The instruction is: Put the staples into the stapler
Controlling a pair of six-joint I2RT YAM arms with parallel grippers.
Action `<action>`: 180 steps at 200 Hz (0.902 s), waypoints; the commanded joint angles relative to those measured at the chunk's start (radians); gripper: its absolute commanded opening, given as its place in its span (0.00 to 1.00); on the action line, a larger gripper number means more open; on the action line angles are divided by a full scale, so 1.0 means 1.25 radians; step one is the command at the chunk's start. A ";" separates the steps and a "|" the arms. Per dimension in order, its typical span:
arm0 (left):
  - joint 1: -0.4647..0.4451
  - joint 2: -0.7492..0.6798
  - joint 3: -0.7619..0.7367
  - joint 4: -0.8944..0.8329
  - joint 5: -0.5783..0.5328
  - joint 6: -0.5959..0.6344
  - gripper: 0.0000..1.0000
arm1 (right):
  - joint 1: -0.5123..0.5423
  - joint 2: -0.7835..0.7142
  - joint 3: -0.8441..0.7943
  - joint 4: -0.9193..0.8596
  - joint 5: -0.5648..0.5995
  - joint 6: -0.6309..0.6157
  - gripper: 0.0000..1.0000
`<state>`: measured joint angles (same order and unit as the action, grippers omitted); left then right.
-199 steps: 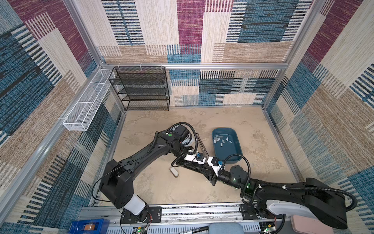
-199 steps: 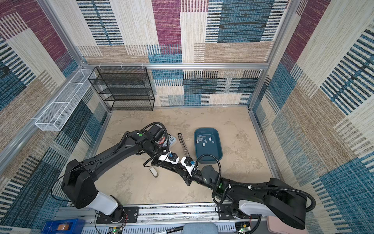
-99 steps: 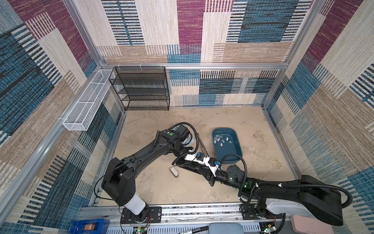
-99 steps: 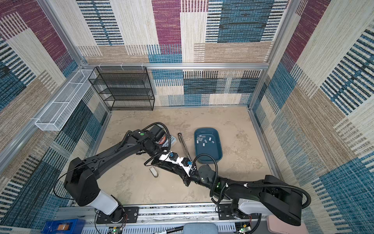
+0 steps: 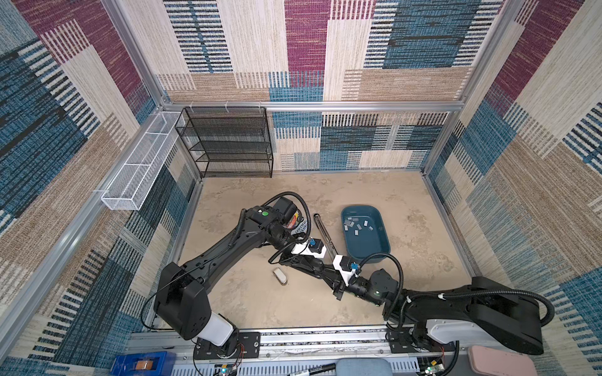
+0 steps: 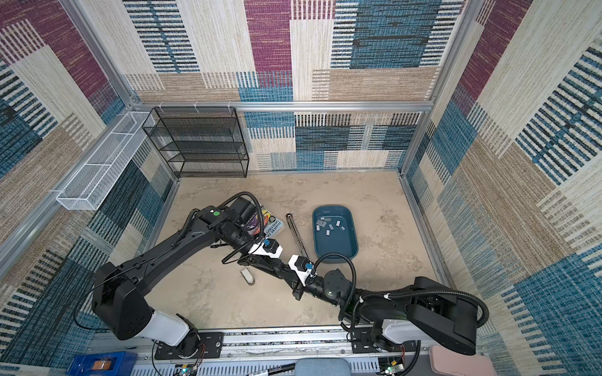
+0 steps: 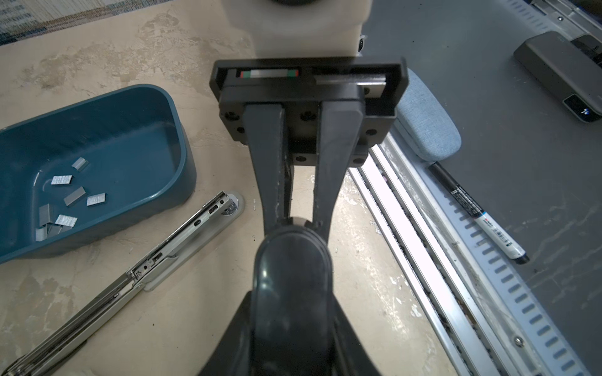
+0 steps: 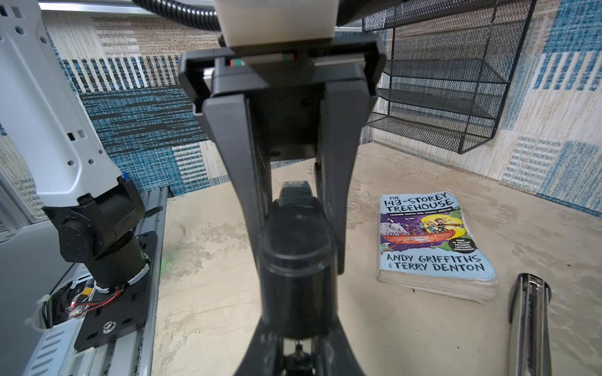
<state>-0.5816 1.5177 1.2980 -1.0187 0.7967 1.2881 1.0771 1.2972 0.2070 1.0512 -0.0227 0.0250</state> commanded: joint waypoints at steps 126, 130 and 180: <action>0.110 -0.069 -0.010 0.158 0.099 -0.093 0.17 | 0.043 0.050 -0.020 -0.062 0.037 -0.008 0.00; 0.110 -0.073 -0.015 0.174 0.093 -0.101 0.18 | 0.046 0.047 -0.019 -0.062 0.038 -0.010 0.00; 0.106 -0.146 -0.099 0.359 -0.029 -0.221 0.32 | 0.070 0.021 -0.008 -0.081 0.076 0.022 0.00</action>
<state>-0.4526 1.3819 1.2209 -0.8886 0.9089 1.1427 1.1481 1.3392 0.1883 0.9947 0.0788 0.0303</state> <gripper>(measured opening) 0.328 0.172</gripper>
